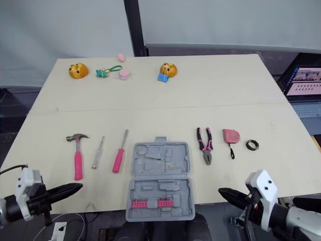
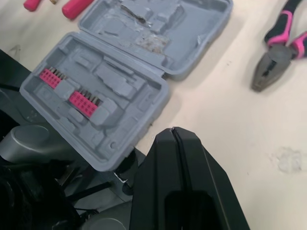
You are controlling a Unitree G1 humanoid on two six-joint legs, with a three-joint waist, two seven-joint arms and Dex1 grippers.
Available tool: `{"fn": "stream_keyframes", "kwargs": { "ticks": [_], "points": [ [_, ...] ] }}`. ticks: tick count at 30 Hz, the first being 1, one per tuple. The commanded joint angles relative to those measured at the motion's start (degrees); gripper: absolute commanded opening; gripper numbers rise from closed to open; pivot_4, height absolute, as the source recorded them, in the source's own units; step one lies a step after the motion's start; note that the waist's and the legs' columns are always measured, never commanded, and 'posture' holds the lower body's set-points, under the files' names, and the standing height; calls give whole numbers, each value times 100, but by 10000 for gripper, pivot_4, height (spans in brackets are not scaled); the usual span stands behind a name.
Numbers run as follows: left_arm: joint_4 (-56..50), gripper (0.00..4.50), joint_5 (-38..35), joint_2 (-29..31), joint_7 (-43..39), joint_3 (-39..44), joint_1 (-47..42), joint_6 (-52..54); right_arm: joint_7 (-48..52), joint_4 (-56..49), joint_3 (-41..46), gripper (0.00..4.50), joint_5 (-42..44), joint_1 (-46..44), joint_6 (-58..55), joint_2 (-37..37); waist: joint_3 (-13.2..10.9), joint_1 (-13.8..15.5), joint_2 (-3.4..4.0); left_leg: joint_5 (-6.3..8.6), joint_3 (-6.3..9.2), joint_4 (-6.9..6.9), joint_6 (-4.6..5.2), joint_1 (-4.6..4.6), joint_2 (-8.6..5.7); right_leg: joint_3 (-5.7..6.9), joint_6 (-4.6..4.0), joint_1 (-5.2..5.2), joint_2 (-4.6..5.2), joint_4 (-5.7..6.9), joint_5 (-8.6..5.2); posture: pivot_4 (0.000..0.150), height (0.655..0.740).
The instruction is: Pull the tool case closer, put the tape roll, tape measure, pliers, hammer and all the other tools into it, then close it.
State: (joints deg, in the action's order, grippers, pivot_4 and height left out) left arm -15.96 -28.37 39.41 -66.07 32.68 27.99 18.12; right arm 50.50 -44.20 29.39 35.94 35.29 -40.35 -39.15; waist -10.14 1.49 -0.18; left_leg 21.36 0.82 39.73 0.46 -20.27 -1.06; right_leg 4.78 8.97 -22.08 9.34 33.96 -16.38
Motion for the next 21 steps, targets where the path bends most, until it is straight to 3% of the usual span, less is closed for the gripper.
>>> {"fn": "stream_keyframes", "kwargs": {
  "ticks": [1,2,5,12,21],
  "points": [
    [48,452,-41,3,-138,54,253,-224,125,160,39,0,-61,183,226,-37,1,-2,1,3,0,0,5,3,0,-6,0,0,0,0,0,1500,7400],
    [46,452,-80,28,-200,13,320,-215,141,206,28,0,-90,238,241,-67,2,-2,0,7,0,0,7,6,0,-10,0,2,-1,0,0,1500,7400],
    [34,8547,-200,100,-228,-48,410,-20,69,260,40,8397,-64,284,173,-105,2,-1,0,15,-5,2,16,9,-1,-19,0,6,-1,-7,0,1500,7400],
    [-101,44282,-258,101,-220,-85,541,30,117,309,80,44114,-74,365,228,-158,2,-2,1,22,-5,6,13,12,0,-20,-2,8,-1,-10,-1,1500,7400],
    [-198,44717,-204,-19,-42,-101,613,-177,167,344,148,44661,-40,375,275,-202,3,-2,3,26,-6,6,12,11,2,-22,-3,9,-1,-18,-2,1500,7400]
  ]
}}
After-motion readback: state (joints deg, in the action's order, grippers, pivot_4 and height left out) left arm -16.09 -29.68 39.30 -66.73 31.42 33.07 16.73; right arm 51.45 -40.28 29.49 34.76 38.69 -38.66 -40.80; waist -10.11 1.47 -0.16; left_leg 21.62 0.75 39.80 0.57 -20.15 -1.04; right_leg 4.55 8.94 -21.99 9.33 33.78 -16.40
